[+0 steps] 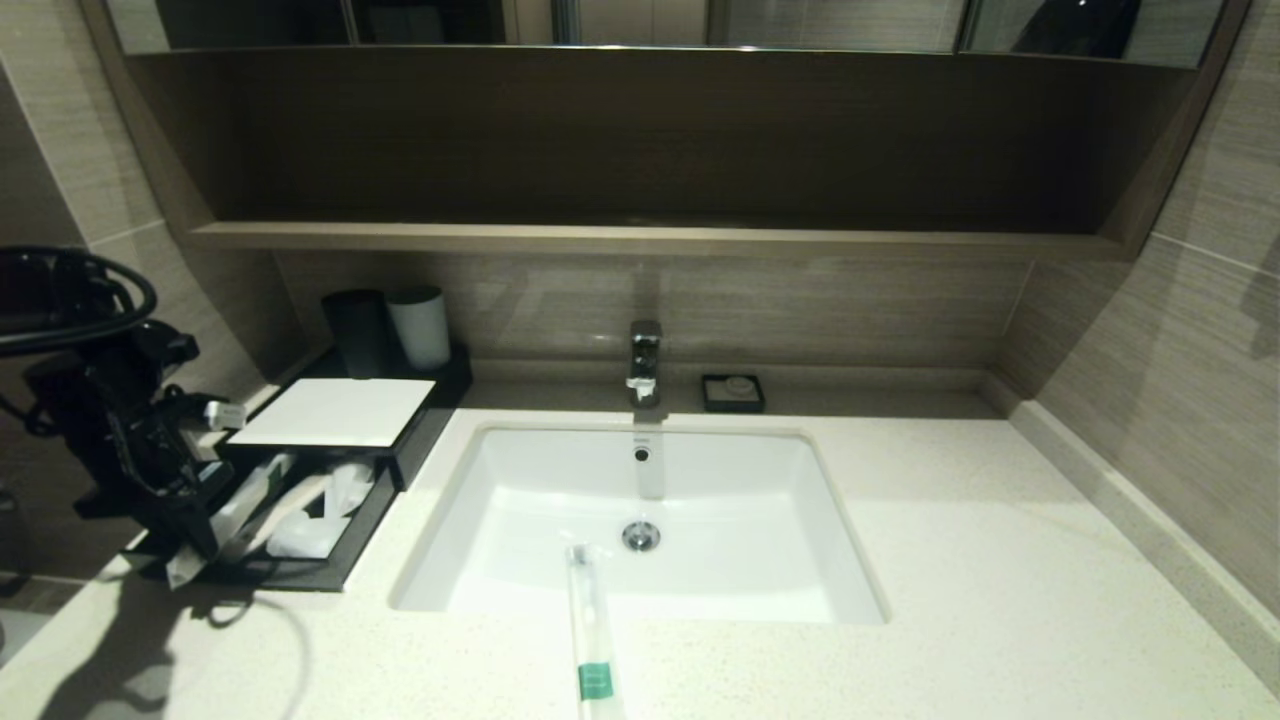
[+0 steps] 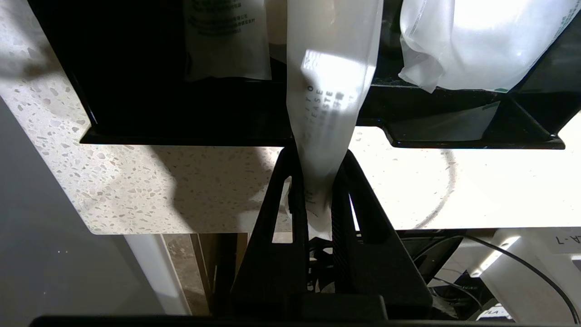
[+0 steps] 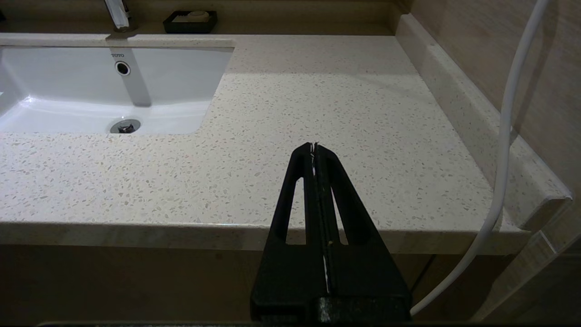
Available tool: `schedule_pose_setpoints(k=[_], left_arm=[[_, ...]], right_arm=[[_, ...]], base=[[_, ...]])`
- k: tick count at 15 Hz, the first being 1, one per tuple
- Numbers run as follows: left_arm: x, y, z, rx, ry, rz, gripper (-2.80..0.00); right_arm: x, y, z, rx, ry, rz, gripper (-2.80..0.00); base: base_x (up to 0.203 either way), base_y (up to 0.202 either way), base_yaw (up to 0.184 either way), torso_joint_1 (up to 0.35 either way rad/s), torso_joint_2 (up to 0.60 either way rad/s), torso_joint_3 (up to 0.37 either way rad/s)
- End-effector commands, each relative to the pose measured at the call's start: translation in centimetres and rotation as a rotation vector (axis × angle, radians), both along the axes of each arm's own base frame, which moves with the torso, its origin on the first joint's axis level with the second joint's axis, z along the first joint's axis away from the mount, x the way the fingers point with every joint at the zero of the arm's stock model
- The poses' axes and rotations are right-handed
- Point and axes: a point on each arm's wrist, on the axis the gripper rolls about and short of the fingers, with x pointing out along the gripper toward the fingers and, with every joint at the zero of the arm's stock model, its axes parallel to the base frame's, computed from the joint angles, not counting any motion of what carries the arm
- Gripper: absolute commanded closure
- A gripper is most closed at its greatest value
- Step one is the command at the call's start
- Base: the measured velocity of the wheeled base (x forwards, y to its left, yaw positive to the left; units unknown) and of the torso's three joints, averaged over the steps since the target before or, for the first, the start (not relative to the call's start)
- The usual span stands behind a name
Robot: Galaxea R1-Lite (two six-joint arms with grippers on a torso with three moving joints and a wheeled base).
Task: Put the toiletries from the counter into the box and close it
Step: Place the bathroom toiletry into the drawer
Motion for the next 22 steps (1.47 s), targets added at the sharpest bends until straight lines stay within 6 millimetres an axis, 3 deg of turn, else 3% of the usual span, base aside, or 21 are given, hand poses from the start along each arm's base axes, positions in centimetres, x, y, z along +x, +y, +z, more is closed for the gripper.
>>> schedule_pose_setpoints(k=[1,22], left_arm=[[-0.1,0.0,0.0,-0.002,0.005,-0.001,0.00],[1.0,-0.3,-0.1,0.013,-0.064,0.028,0.00]], right_arm=[[0.0,0.0,0.0,0.000,0.001,0.001,0.00],[0.0,0.0,0.0,0.000,0.001,0.001,0.00]], base=[[0.000,0.000,0.000,0.000,0.00,0.000],[0.000,0.000,0.000,0.000,0.00,0.000]])
